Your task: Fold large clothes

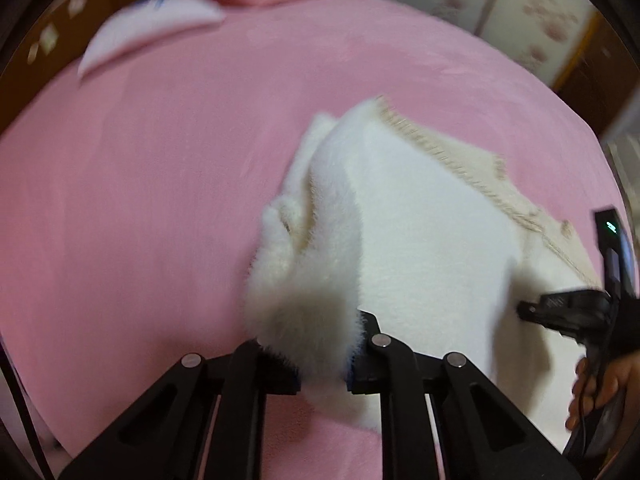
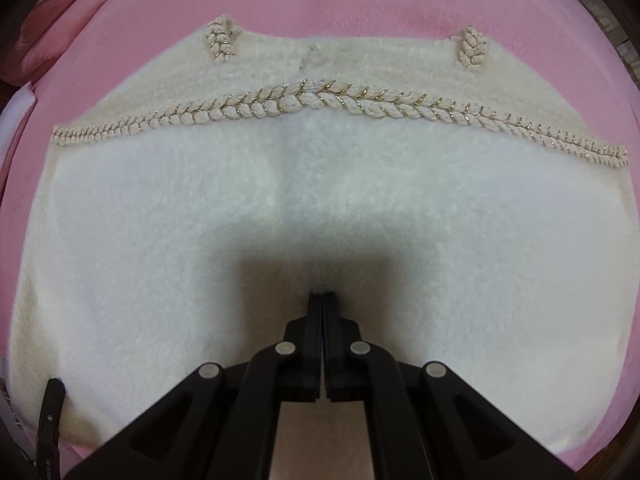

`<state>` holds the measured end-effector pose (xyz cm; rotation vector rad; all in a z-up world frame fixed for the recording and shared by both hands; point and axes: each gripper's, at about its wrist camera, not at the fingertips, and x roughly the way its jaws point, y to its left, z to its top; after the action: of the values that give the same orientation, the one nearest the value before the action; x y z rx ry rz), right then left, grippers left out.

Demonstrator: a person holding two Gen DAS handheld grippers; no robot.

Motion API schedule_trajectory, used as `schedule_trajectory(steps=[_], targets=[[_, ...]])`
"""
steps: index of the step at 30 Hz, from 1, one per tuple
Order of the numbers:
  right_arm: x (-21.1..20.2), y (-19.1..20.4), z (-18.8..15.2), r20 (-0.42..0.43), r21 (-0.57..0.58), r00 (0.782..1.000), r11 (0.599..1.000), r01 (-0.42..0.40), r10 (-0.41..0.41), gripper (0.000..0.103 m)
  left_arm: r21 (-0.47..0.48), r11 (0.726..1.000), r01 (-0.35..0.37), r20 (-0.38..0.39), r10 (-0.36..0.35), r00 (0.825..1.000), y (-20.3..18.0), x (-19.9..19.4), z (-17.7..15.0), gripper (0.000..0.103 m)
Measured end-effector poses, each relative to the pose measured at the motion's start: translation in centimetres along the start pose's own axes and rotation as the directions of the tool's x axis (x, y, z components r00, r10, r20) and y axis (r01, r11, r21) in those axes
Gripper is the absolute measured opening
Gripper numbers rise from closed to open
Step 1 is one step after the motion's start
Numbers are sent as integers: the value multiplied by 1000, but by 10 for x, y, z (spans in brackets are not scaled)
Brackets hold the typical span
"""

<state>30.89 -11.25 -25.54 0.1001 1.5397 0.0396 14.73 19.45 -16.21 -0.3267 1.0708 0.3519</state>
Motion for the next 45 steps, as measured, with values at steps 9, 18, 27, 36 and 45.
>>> schedule_trajectory(steps=[9, 18, 27, 36, 45], targets=[[-4, -22, 9, -55, 32, 994, 995, -93, 94, 0, 303, 952, 32, 202, -97, 974, -74, -81, -7, 10], [-10, -73, 16, -94, 22, 955, 960, -280, 280, 0, 493, 870, -5, 295, -162, 942, -165, -117, -39, 10], [-11, -187, 20, -197, 127, 865, 887, -444, 461, 0, 537, 843, 33, 266, -206, 942, -253, -138, -85, 10], [-38, -319, 43, -93, 184, 854, 852, -490, 512, 0, 650, 756, 76, 198, -266, 943, -325, -158, -166, 10], [-117, -407, 89, 182, 93, 852, 854, -511, 490, 0, 726, 682, 91, 84, -219, 972, -369, -122, -205, 11]])
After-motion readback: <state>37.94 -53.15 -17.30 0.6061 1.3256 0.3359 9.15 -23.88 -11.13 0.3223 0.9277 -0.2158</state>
